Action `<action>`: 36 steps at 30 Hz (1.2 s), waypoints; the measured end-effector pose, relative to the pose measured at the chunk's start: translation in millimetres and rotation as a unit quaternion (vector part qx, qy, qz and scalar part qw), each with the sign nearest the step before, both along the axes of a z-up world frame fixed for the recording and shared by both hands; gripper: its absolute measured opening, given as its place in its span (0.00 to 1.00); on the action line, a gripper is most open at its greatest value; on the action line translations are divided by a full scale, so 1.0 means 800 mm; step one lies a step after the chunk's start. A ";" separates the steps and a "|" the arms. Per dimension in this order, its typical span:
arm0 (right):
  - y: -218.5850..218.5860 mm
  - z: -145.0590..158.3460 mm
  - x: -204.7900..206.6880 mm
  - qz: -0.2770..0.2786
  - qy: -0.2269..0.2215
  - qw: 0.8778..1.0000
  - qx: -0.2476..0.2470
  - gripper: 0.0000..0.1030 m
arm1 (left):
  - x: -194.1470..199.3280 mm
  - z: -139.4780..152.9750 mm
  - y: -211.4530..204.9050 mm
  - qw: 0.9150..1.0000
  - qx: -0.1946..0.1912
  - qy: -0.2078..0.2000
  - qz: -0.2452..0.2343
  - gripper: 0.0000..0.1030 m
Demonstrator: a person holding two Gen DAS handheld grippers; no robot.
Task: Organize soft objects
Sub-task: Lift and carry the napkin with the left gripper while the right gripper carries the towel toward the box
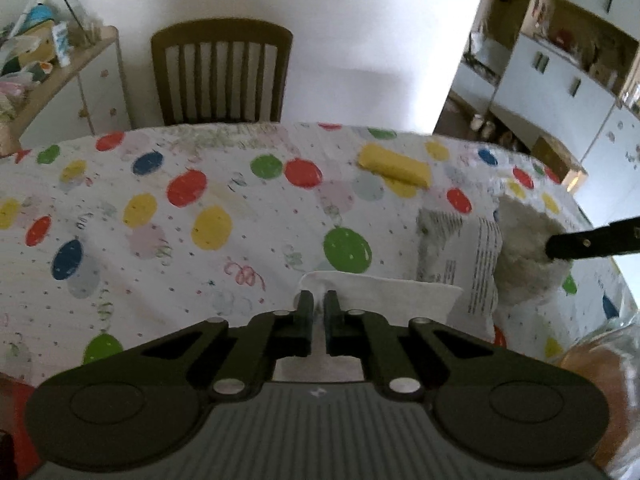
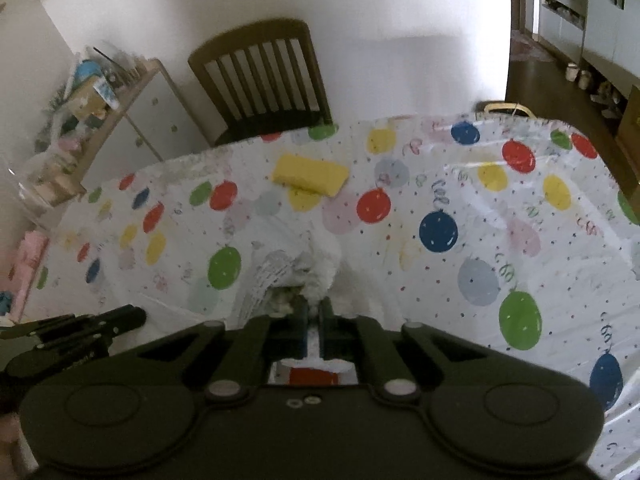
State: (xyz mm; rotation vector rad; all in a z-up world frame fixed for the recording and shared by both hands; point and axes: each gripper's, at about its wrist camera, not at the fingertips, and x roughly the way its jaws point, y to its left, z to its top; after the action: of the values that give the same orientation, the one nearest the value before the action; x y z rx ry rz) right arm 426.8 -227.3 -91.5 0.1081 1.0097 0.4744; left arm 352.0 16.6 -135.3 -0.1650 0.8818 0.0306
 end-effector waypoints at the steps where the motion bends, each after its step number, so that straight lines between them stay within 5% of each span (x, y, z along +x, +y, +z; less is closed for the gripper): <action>1: -0.002 0.005 -0.003 0.001 -0.003 1.000 0.002 0.04 | -0.002 0.005 0.003 1.000 -0.001 -0.004 0.004 0.05; 23: -0.043 0.173 -0.103 0.030 -0.126 0.988 0.089 0.03 | -0.089 0.117 0.042 0.997 -0.036 -0.054 0.053 0.05; 36: 0.007 0.250 -0.175 0.092 -0.170 0.973 0.129 0.04 | -0.163 0.196 0.071 0.996 -0.013 -0.077 0.042 0.05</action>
State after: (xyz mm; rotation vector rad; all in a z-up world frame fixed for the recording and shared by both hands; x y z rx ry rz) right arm 286.5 -222.1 108.9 0.1597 0.6211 0.7661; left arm 222.0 73.5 21.8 -0.2257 0.7212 0.0844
